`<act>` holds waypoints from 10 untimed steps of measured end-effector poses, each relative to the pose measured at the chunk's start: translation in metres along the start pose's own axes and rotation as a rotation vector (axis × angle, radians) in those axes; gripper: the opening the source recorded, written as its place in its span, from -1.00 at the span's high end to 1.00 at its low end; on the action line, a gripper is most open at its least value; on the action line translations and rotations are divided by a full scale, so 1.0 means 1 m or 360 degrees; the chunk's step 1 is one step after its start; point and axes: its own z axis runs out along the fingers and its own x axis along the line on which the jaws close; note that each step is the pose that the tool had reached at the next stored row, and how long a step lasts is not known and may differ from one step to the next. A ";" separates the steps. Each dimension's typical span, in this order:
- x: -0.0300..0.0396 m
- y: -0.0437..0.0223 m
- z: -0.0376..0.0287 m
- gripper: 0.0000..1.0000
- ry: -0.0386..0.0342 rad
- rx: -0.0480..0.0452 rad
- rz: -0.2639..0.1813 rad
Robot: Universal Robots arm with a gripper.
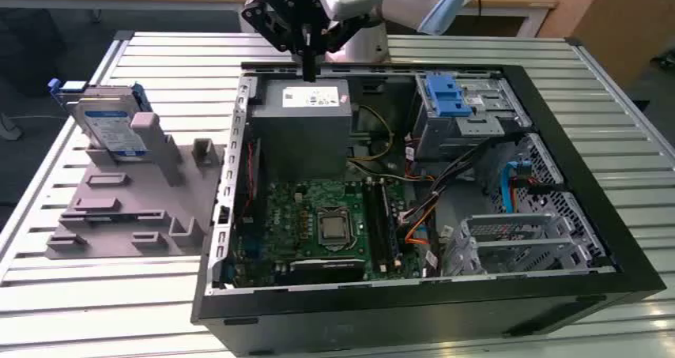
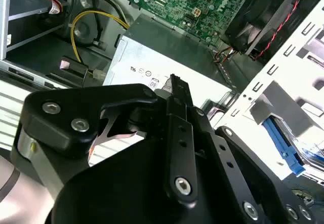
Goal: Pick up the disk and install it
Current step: 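Reach for the disk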
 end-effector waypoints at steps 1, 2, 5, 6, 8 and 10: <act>0.0000 0.0000 0.0000 0.79 0.0000 0.0000 0.0000; 0.0000 0.0000 0.0000 0.79 0.0000 0.0000 0.0000; 0.0000 0.0000 0.0000 0.79 0.0000 0.0000 0.0000; 0.0001 0.0000 0.0000 0.79 0.0000 0.0000 0.0000; 0.0008 0.0000 -0.0001 0.79 0.0000 0.0000 0.0000; 0.0019 -0.0001 0.0000 0.79 0.0000 0.0000 0.0000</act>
